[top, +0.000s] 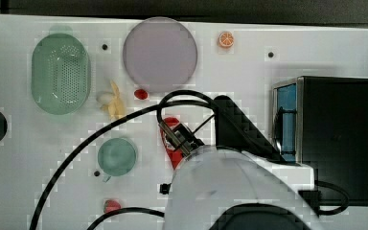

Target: Flap open oven.

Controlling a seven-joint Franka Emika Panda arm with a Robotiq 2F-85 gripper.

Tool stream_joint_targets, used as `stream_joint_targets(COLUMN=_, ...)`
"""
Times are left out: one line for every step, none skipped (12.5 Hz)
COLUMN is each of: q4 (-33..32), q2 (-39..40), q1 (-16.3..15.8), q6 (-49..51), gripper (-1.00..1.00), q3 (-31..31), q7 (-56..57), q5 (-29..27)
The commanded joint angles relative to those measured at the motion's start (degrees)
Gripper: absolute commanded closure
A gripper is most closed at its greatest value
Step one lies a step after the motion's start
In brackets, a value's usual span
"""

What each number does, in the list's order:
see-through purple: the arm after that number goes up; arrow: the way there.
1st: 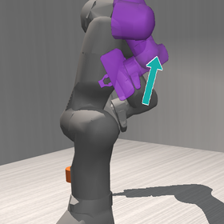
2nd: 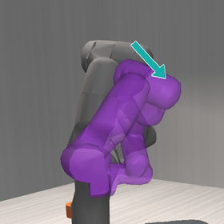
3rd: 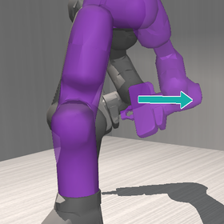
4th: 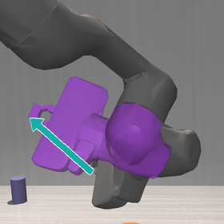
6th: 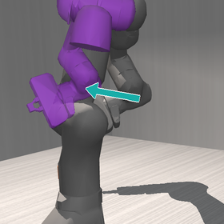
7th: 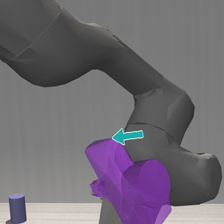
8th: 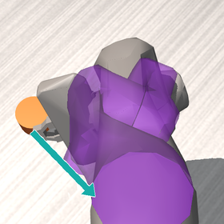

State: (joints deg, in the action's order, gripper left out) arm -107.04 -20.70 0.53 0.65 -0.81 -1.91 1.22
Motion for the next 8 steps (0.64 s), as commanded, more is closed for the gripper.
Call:
stream_joint_targets(q4=-2.4, q2=2.8, q1=0.4, q6=0.6, gripper=-0.14, q3=-0.5, q7=3.0, q5=0.3)
stream_joint_targets(q4=-2.5, q2=2.9, q1=0.4, q6=0.6, gripper=0.09, q3=-0.5, q7=3.0, q5=0.3)
stream_joint_targets(q4=-2.9, q2=2.9, q1=0.5, q6=0.6, gripper=0.32, q3=-0.7, q7=3.1, q5=0.3)
stream_joint_targets(q4=-3.5, q2=2.9, q1=0.5, q6=0.6, gripper=0.56, q3=-0.9, q7=3.2, q5=0.3)
stream_joint_targets(q4=-4.3, q2=3.1, q1=0.6, q6=0.5, gripper=0.65, q3=-1.3, q7=3.3, q5=0.3)
stream_joint_targets(q4=-5.2, q2=3.3, q1=0.7, q6=0.4, gripper=0.65, q3=-1.8, q7=4.2, q5=0.4)
stream_joint_targets(q4=-6.1, q2=3.7, q1=0.7, q6=0.0, gripper=0.65, q3=-2.4, q7=6.1, q5=0.4)
stream_joint_targets(q4=-7.2, q2=4.2, q1=0.9, q6=-0.7, gripper=0.65, q3=-3.2, q7=8.9, q5=0.5)
